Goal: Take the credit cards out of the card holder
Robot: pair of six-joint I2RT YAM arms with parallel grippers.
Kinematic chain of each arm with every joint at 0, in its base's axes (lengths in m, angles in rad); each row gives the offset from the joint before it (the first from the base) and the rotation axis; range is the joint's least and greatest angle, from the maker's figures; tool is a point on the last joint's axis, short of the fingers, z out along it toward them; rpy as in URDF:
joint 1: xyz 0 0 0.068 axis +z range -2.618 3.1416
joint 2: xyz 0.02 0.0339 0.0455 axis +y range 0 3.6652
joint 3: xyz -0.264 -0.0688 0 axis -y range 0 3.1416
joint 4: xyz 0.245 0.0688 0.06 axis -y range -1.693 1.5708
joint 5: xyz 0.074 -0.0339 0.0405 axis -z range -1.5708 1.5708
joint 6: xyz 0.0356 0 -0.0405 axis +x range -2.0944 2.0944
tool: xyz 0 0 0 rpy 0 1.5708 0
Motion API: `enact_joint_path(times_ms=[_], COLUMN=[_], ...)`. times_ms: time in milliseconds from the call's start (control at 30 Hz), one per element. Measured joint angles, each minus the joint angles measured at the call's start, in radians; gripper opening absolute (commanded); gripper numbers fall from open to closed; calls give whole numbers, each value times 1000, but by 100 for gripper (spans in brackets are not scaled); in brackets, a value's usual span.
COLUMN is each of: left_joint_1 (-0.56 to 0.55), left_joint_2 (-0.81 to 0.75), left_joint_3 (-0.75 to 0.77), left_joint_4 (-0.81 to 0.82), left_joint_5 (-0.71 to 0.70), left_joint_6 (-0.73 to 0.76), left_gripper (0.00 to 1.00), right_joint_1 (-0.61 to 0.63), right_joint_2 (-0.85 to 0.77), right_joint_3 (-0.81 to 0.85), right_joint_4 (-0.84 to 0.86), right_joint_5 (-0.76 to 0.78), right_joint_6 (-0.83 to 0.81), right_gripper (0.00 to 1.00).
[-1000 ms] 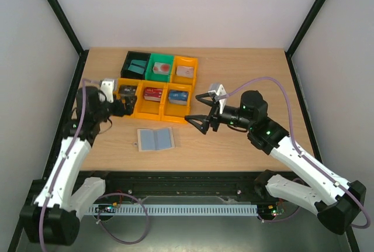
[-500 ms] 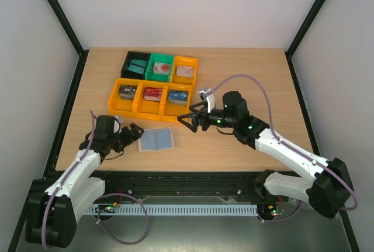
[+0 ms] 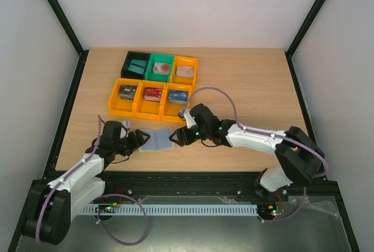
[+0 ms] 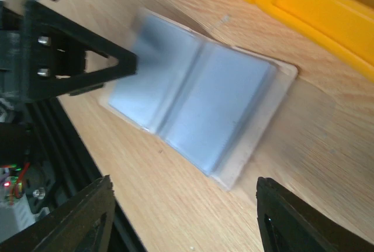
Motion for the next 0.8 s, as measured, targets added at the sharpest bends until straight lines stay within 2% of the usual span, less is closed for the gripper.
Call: enact_joint_path(times_ms=[100, 167, 333, 600, 800], left_joint_1=[-15, -24, -38, -43, -59], left_joint_2=[8, 16, 35, -29, -161], left_joint_3=[-14, -25, -47, -51, -18], left_joint_4=[38, 62, 116, 144, 135], left_joint_5=[8, 12, 24, 42, 114], left_joint_6=[-11, -19, -38, -23, 67], left_gripper=[65, 53, 4, 2, 2], right_joint_1=[8, 13, 19, 20, -42], right_joint_2=[51, 93, 190, 189, -17], right_joint_3=[0, 2, 3, 21, 8], right_joint_4=[10, 18, 24, 18, 0], right_joint_5=[19, 31, 56, 63, -43], right_joint_6=[35, 55, 93, 55, -41], right_gripper=[55, 54, 51, 54, 60])
